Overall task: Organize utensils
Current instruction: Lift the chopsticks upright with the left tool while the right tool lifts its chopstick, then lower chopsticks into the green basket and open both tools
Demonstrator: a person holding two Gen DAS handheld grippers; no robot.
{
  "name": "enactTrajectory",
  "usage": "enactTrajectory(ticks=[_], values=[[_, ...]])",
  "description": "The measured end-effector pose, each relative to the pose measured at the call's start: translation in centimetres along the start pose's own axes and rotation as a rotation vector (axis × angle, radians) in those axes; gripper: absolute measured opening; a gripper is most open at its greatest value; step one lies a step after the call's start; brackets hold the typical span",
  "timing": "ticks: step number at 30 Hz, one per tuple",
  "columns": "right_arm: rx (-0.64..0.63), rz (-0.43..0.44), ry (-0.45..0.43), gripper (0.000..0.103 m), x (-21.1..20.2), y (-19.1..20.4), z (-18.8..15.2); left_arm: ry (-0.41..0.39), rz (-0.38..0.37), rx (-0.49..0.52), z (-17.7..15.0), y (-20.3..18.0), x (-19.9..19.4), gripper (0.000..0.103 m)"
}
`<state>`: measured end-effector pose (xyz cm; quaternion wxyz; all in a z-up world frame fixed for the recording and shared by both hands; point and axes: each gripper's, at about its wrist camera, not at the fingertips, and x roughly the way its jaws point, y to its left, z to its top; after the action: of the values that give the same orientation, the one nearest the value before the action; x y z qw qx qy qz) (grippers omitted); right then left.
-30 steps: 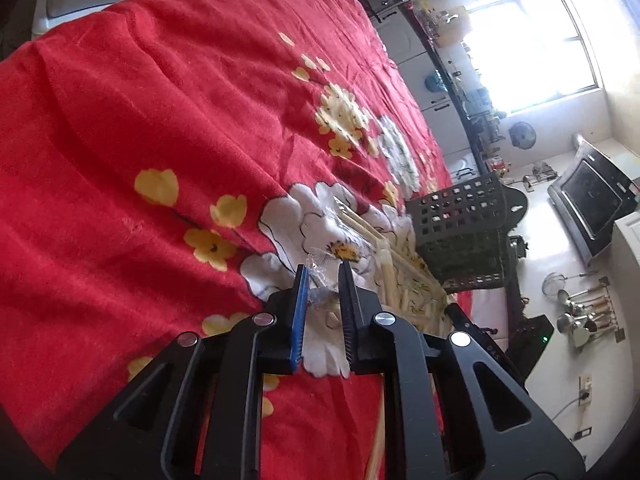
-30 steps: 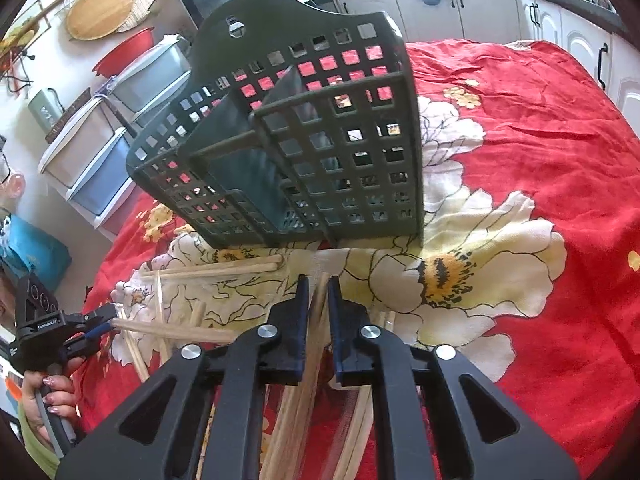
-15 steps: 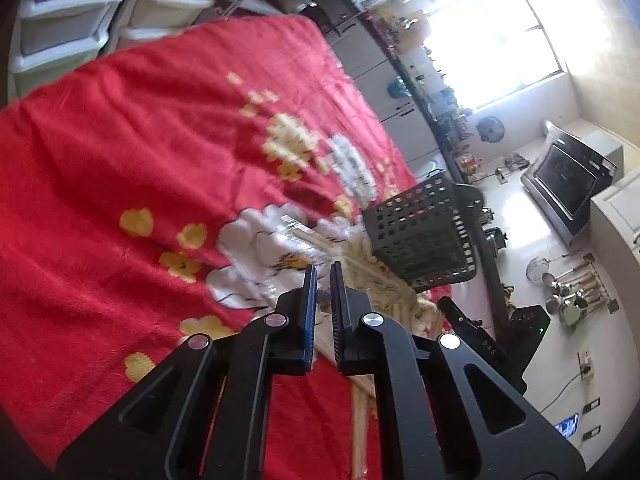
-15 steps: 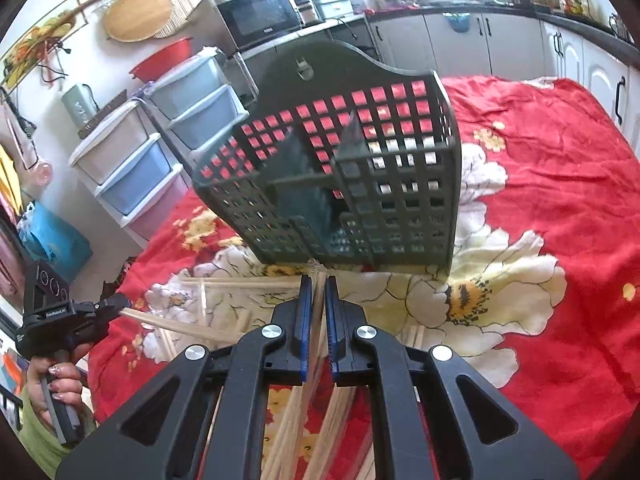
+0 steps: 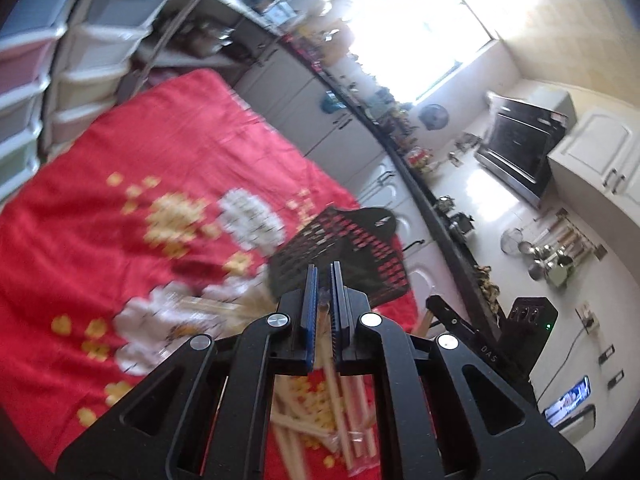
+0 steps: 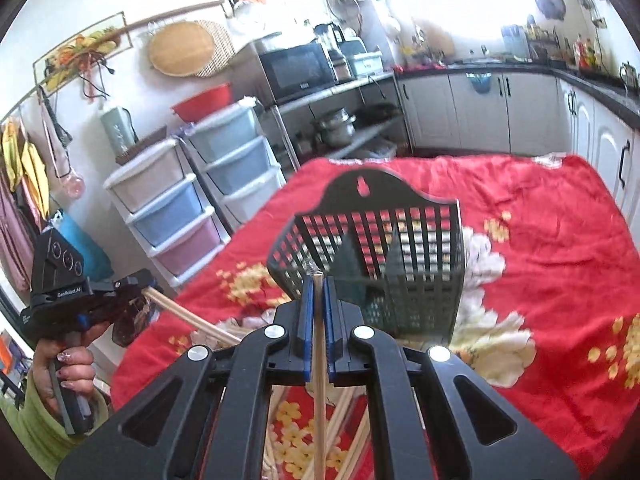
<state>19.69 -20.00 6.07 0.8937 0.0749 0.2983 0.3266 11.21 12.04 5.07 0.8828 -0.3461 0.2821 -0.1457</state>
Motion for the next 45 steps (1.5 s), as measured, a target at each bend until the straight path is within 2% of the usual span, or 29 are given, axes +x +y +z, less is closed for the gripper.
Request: enactTrajectory(ticks=[8, 14, 28, 35, 45], values=[[-0.022, 0.009, -0.133, 0.005, -3.0, 0.8, 3.2, -0.041, -0.072, 0.121, 2.6, -5.6, 0.1, 0.003], [-0.052, -0.005, -0.251, 0.005, -5.0, 1.4, 6.5, -0.078, -0.107, 0.172, 4.6, -8.8, 0.3, 0.003], [-0.078, -0.096, -0.405, 0.005, -5.9, 0.2, 12.6, -0.155, -0.125, 0.168, 9.1, -12.1, 1.9, 0.003], [-0.056, -0.131, -0.458, 0.005, -5.4, -1.4, 12.9, -0.134, -0.093, 0.17, 9.1, -11.8, 4.0, 0.003], [-0.024, -0.21, -0.473, 0.005, -3.2, -4.1, 10.8, -0.088, -0.052, 0.173, 7.2, -10.0, 6.6, 0.003]])
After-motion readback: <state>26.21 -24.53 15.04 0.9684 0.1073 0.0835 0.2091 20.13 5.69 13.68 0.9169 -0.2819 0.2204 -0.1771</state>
